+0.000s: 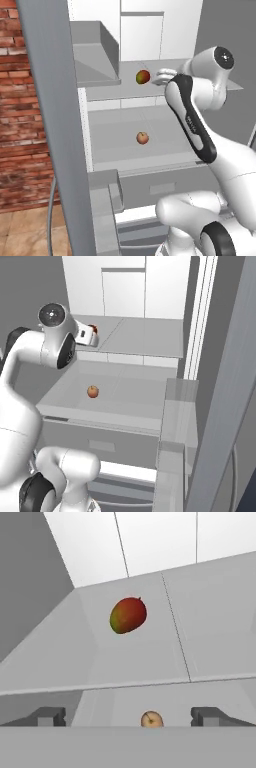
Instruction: Retrieve the mango and peach from the fridge and place them into the bowl on the dining table.
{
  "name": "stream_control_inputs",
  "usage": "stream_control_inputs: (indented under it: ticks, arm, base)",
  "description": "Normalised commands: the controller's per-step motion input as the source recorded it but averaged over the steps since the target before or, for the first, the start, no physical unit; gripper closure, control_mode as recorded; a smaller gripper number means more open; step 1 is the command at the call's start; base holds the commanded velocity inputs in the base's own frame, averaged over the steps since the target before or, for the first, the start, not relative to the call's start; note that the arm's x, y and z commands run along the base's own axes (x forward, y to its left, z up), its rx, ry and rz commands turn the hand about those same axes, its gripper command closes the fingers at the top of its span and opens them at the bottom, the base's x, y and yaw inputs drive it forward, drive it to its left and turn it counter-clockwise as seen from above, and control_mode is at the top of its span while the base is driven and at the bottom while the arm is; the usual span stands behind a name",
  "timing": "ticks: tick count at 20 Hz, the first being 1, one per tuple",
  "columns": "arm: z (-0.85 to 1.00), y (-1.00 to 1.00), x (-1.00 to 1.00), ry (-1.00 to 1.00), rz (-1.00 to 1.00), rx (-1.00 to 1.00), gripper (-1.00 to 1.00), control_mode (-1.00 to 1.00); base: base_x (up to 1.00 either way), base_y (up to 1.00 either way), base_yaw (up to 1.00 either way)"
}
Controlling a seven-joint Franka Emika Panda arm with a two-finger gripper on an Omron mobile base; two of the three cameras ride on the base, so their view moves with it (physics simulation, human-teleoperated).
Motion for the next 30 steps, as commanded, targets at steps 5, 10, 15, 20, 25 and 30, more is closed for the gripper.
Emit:
stream_control_inputs:
  ticks: [5, 10, 15, 20, 25, 30]
  arm:
    - [-0.01, 0.22, 0.41, 0.00, 0.10, 0.00, -1.00, -1.00]
    - [0.00, 0.22, 0.39, 0.00, -0.01, 0.00, -1.00, -1.00]
    - [0.00, 0.03, 0.36, 0.01, -0.06, 0.00, -1.00, -1.00]
    - [0.00, 0.00, 0.29, 0.00, -0.07, 0.00, -1.00, -1.00]
    - [0.00, 0.00, 0.24, 0.00, -0.10, 0.00, -1.00, -1.00]
    - [-0.03, 0.03, 0.26, 0.01, -0.09, 0.00, -1.00, -1.00]
  base:
    - [0.00, 0.00, 0.00]
    - [0.00, 0.00, 0.00]
    - [0.00, 0.00, 0.00]
    - [0.00, 0.00, 0.00]
    - [0.00, 0.00, 0.00]
    - [0.00, 0.00, 0.00]
